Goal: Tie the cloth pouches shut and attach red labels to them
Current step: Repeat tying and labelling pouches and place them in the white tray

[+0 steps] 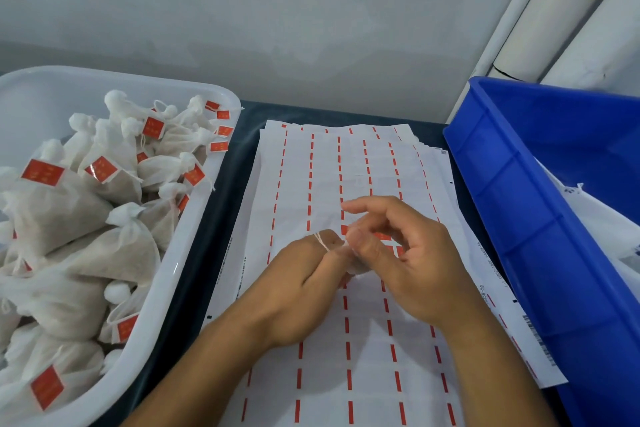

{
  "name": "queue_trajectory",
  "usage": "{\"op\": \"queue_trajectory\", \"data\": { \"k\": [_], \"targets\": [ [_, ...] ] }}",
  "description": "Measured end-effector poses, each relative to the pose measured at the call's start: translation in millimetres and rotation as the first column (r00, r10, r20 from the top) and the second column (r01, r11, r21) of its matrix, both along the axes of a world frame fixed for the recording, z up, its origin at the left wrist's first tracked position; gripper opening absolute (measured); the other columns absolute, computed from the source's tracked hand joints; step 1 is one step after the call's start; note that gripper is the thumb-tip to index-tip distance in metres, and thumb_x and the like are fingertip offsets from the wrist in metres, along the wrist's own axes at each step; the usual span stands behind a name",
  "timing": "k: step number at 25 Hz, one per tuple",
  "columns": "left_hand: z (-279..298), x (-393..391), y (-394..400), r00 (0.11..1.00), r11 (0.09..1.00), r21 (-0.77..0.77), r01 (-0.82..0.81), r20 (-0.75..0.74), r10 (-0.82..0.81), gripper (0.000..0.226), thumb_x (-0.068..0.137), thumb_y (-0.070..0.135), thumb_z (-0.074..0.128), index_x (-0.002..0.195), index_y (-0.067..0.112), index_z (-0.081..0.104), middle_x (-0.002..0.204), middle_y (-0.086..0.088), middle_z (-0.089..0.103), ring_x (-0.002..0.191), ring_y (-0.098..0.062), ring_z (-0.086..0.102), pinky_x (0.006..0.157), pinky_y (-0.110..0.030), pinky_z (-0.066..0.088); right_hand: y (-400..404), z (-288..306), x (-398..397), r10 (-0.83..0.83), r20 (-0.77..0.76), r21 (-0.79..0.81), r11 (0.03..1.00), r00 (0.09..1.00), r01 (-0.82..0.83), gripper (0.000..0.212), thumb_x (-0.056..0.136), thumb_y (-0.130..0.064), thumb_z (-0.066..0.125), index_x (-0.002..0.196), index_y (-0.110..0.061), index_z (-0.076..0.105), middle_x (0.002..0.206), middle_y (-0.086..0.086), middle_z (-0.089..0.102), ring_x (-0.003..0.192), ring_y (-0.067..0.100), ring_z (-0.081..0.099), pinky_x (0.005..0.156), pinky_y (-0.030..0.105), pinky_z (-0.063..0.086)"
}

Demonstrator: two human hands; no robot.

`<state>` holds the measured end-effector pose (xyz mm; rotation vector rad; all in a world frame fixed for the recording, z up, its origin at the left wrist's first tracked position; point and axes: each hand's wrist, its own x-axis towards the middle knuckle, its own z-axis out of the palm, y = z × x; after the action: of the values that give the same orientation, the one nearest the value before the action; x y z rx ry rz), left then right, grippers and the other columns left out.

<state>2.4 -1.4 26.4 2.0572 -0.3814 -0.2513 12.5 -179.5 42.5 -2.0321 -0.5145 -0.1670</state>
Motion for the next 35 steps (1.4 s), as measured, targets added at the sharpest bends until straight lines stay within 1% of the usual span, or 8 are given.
{"op": "queue_trajectory", "data": {
  "k": [6, 9, 13, 18, 24, 29, 33, 35],
  "targets": [
    [6, 5, 4, 0.993, 0.995, -0.087, -0.057, -0.108, 0.047, 0.055, 0.1, 0.068, 0.028, 0.079, 0.029, 0.06, 0.079, 0.012, 0.058, 0.072, -0.002, 0.055, 0.071, -0.024, 0.049, -2, 1, 1, 0.051, -0.042, 0.075, 0.996, 0.998, -0.047, 0.019, 0.092, -0.054, 0.062, 0.106, -0.041, 0.066, 0.096, -0.015, 0.071, 0.1, 0.013, 0.069, 0.086, 0.017, 0.055],
    [7, 7, 5, 0.984, 0.99, -0.097, -0.098, -0.158, 0.082, 0.061, 0.089, 0.074, 0.029, 0.07, 0.029, 0.065, 0.072, 0.011, 0.061, 0.064, 0.0, 0.057, 0.067, -0.02, 0.05, -3, 2, 0, 0.081, -0.062, 0.09, 0.993, 0.995, -0.075, 0.015, 0.09, -0.05, 0.068, 0.099, -0.038, 0.065, 0.097, -0.018, 0.069, 0.099, 0.013, 0.069, 0.085, 0.015, 0.054],
    [5, 9, 7, 0.958, 0.975, -0.135, -0.178, -0.252, 0.14, 0.065, 0.101, 0.065, 0.032, 0.08, 0.024, 0.078, 0.08, 0.005, 0.074, 0.078, -0.005, 0.07, 0.079, -0.026, 0.05, -3, 1, 0, 0.138, -0.017, -0.046, 0.989, 0.99, -0.139, 0.01, 0.091, -0.04, 0.074, 0.099, -0.035, 0.069, 0.102, -0.019, 0.067, 0.103, 0.014, 0.067, 0.086, 0.019, 0.054],
    [6, 10, 7, 0.939, 0.956, -0.102, -0.276, -0.242, 0.245, 0.062, 0.103, 0.06, 0.033, 0.071, 0.031, 0.078, 0.074, 0.007, 0.074, 0.072, 0.002, 0.068, 0.073, -0.022, 0.042, -3, -2, 1, 0.121, 0.055, -0.172, 0.979, 0.991, -0.11, 0.018, 0.094, -0.035, 0.073, 0.112, -0.033, 0.076, 0.108, -0.021, 0.069, 0.108, 0.007, 0.065, 0.091, 0.012, 0.048],
    [8, 11, 7, 0.876, 0.923, -0.071, -0.379, -0.348, 0.333, 0.057, 0.099, 0.067, 0.031, 0.079, 0.042, 0.078, 0.079, 0.017, 0.074, 0.078, 0.01, 0.065, 0.07, -0.02, 0.04, -5, -5, 0, 0.064, 0.084, -0.25, 0.967, 0.994, -0.041, 0.026, 0.095, -0.038, 0.07, 0.12, -0.032, 0.076, 0.108, -0.023, 0.068, 0.104, 0.004, 0.063, 0.088, 0.017, 0.052],
    [7, 10, 8, 0.884, 0.936, -0.078, -0.343, -0.364, 0.293, 0.068, 0.097, 0.071, 0.023, 0.082, 0.038, 0.08, 0.086, 0.014, 0.076, 0.083, 0.006, 0.067, 0.09, -0.032, 0.046, -7, -7, 0, 0.061, 0.055, -0.283, 0.958, 0.997, -0.043, 0.031, 0.094, -0.048, 0.065, 0.122, -0.038, 0.073, 0.11, -0.026, 0.065, 0.108, 0.004, 0.061, 0.087, 0.016, 0.052],
    [11, 8, 10, 0.927, 0.963, -0.119, -0.243, -0.32, 0.195, 0.073, 0.091, 0.082, 0.02, 0.09, 0.042, 0.081, 0.096, 0.019, 0.076, 0.093, 0.006, 0.067, 0.09, -0.029, 0.044, -6, -9, 1, 0.061, 0.075, -0.305, 0.952, 0.995, -0.035, 0.032, 0.094, -0.047, 0.065, 0.124, -0.039, 0.072, 0.109, -0.026, 0.064, 0.108, 0.005, 0.06, 0.086, 0.019, 0.052],
    [13, 5, 13, 0.948, 0.972, -0.148, -0.183, -0.287, 0.135, 0.074, 0.09, 0.081, 0.02, 0.093, 0.04, 0.081, 0.102, 0.015, 0.076, 0.1, -0.002, 0.068, 0.097, -0.035, 0.047, -6, -10, 2, 0.048, 0.077, -0.301, 0.953, 0.996, -0.023, 0.03, 0.094, -0.046, 0.067, 0.122, -0.039, 0.072, 0.108, -0.025, 0.064, 0.106, 0.005, 0.06, 0.086, 0.021, 0.053]
  ]
}}
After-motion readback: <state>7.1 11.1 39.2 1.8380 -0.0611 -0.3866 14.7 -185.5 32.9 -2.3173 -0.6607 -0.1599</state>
